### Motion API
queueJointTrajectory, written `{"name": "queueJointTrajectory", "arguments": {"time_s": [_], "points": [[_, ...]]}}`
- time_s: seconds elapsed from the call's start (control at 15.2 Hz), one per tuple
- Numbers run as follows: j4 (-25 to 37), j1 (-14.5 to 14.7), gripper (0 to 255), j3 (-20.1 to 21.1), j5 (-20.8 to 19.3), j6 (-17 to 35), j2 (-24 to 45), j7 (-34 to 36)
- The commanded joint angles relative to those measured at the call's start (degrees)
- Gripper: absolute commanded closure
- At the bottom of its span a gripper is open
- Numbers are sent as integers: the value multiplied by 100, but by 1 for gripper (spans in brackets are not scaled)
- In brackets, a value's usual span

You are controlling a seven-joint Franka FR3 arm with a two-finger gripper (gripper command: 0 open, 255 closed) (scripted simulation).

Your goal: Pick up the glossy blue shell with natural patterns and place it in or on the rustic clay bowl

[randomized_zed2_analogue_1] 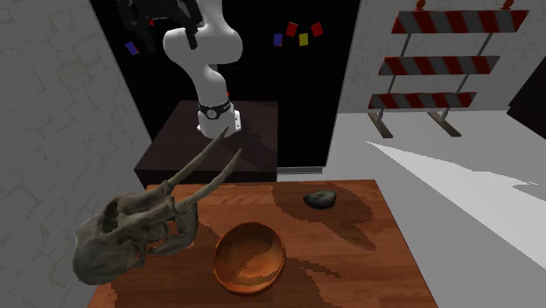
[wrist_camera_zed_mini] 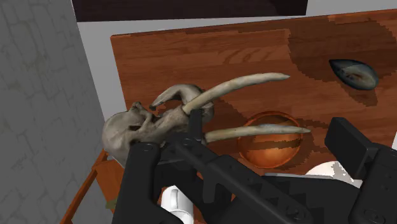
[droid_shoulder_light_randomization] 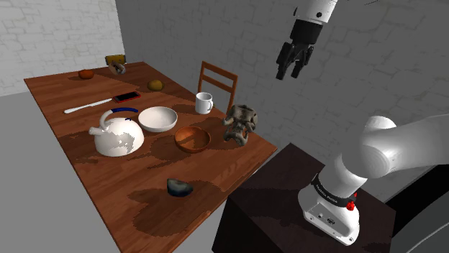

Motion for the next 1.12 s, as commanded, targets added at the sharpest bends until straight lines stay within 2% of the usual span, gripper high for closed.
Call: {"name": "queueJointTrajectory", "arguments": {"time_s": [0.0, 0.53, 1.06], "points": [[0, 0, 0, 0, 0, 0, 0, 0], [-965, 549, 0, 615, 352, 1622, 335, -132], [-1512, 1092, 0, 1297, 646, 3414, 1255, -232]]}}
